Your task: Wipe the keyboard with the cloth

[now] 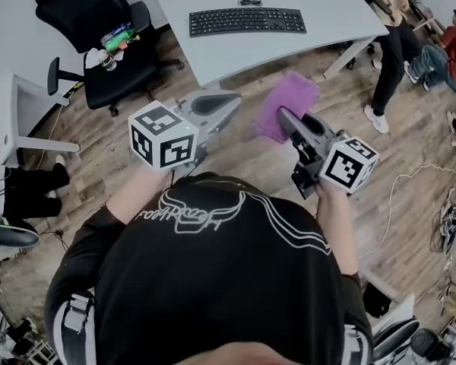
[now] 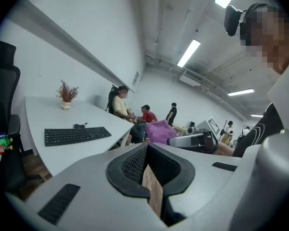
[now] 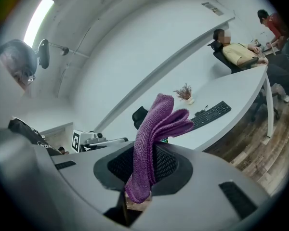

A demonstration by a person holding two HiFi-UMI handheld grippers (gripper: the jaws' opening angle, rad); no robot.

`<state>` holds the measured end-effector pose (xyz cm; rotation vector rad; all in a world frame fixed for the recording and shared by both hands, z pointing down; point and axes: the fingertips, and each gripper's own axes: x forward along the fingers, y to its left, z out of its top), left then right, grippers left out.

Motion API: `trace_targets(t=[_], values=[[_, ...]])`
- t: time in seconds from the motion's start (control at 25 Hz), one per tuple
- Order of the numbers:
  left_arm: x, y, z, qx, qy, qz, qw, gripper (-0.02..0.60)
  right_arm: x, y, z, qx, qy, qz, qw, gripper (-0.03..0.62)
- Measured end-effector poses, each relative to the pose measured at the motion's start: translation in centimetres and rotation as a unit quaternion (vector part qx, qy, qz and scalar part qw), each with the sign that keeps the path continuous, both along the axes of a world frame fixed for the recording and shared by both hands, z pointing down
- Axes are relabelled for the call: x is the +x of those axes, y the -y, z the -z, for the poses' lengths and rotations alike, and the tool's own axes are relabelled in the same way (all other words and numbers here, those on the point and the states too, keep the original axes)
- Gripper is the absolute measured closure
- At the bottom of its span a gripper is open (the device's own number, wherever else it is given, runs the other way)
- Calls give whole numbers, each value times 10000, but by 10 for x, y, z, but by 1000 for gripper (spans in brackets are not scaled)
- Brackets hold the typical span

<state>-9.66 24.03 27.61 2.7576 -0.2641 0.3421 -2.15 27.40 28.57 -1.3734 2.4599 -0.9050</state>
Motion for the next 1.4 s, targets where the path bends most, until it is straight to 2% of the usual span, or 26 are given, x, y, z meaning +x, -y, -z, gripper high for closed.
trace_targets(t=[0.44,0.68,1.04,1.4], values=[[24,64,-31,-300,16,222,9993,577,31,52,-41,-461,98,-69,9989,533],[38,146,-46,-545,48,338,9979,577,50,133,-59,-838,-10,-64,9965,533],[46,261,-67,-781,71,506,9956,577,55,248,-62,-908,-195,193,9955,533],[55,312,-71,-894,42,735,9933,577,57,307,-64,-924,-423,567,9932,533]])
